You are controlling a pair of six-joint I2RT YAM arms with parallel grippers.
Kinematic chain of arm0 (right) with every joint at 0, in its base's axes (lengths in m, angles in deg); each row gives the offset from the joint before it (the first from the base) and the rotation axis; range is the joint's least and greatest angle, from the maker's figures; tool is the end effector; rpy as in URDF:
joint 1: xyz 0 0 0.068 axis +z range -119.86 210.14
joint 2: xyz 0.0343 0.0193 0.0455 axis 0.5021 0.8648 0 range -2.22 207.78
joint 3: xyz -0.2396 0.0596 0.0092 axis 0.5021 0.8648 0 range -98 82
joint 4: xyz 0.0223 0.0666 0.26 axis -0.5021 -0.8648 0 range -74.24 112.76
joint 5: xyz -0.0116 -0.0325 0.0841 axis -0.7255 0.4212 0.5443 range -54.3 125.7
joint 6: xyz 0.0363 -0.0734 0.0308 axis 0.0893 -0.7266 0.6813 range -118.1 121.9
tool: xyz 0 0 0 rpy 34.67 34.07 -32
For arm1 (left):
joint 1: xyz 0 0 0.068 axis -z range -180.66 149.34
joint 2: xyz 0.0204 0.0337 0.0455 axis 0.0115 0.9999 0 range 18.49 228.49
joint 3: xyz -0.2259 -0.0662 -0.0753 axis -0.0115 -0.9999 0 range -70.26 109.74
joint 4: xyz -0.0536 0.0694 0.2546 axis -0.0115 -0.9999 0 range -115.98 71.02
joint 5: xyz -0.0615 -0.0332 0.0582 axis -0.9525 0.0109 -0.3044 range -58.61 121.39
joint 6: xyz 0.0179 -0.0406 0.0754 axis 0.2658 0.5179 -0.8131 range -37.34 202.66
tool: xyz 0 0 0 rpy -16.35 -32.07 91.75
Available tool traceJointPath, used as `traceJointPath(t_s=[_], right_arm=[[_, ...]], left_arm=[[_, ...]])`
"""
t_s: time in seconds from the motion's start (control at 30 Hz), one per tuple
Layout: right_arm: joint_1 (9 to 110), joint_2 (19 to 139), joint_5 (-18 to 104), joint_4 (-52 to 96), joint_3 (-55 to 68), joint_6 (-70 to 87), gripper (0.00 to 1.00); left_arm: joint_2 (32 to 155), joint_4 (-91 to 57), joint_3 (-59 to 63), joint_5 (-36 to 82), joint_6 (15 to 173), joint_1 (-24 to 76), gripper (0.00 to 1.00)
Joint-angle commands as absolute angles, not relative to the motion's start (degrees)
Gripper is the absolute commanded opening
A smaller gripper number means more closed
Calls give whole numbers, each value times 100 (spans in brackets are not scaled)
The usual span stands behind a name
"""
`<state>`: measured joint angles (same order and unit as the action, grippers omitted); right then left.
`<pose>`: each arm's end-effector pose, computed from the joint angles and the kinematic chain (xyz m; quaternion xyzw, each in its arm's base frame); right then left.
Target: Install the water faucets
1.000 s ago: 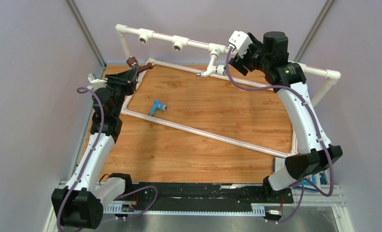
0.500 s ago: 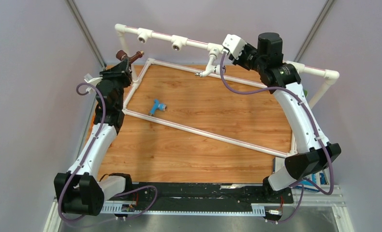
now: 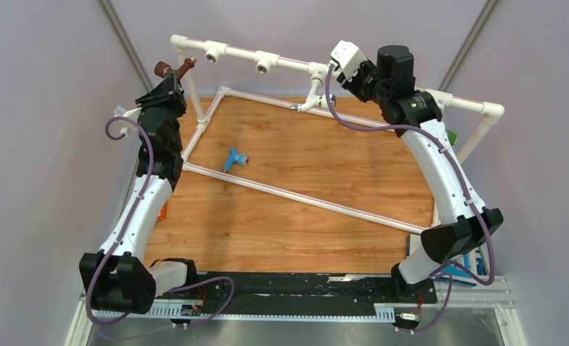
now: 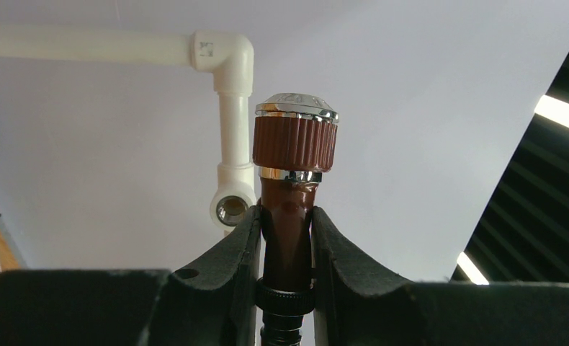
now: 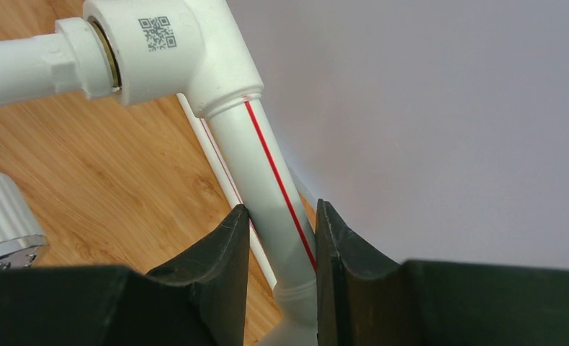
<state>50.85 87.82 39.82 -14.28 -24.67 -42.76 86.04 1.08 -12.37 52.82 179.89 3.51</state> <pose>0.3605 0.1423 0.4281 -0.4604 0.6796 -0.0894 0.5640 0.3342 0.0041 0.3759 -0.5547 0.3291 -0.5088 0.5702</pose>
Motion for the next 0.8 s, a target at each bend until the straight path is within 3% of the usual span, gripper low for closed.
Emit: traceJointPath(t_s=[0.0, 0.47, 0.77], right_arm=[[5272, 9147, 3842, -967, -3084, -3044, 0], [6336, 9034, 2630, -1020, -2936, -3018, 0], [6389, 8875, 2331, -862, -2268, -2930, 0]], left_arm=[[8371, 80, -1023, 5608, 17899, 365, 0], [7826, -228, -1593, 5749, 17784, 339, 0], [7886, -290, -1700, 5846, 17758, 286, 0]])
